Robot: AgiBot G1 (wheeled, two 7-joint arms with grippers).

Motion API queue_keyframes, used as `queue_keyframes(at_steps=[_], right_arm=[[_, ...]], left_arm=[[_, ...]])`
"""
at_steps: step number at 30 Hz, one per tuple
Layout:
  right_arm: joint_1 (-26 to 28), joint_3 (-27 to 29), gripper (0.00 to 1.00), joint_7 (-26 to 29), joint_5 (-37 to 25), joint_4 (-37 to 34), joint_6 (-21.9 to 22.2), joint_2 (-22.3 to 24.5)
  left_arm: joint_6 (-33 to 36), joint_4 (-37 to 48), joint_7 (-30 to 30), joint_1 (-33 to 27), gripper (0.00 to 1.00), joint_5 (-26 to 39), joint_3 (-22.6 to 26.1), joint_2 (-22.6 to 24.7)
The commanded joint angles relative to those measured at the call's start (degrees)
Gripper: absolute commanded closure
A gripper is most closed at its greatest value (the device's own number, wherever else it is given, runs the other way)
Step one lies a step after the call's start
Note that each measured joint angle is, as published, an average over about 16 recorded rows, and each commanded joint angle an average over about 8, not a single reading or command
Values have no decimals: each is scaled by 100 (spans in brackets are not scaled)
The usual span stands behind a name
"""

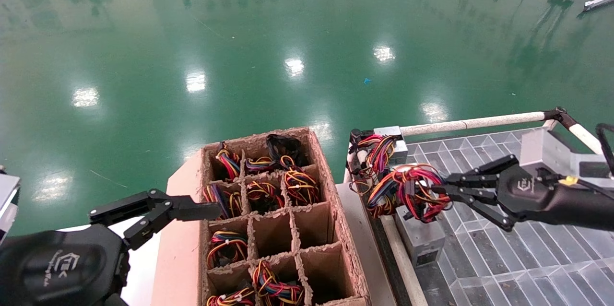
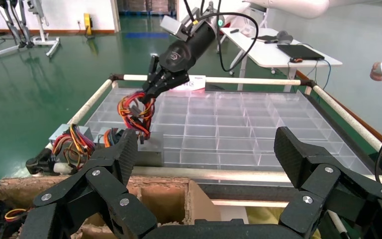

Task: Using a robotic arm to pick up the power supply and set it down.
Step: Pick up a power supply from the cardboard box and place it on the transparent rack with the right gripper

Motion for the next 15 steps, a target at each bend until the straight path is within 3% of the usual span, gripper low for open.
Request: queue_keyframes(at_steps=[1,5,7,15], right_arm=[[10,-30,65,-103,-39,-158,1,9],[33,-62,15,-256,-108,-324,45,41],[42,-72,0,-297,-130,-372,56,49],[51,-83,0,-303,-152,-385,64,57]], left_arm=[[0,0,0,0,0,0,0,0],[-1,1,1,0,0,-1,1,-1],[-1,1,1,1,0,-1,0,-1],[-2,2,1,1,0,-1,0,-1]])
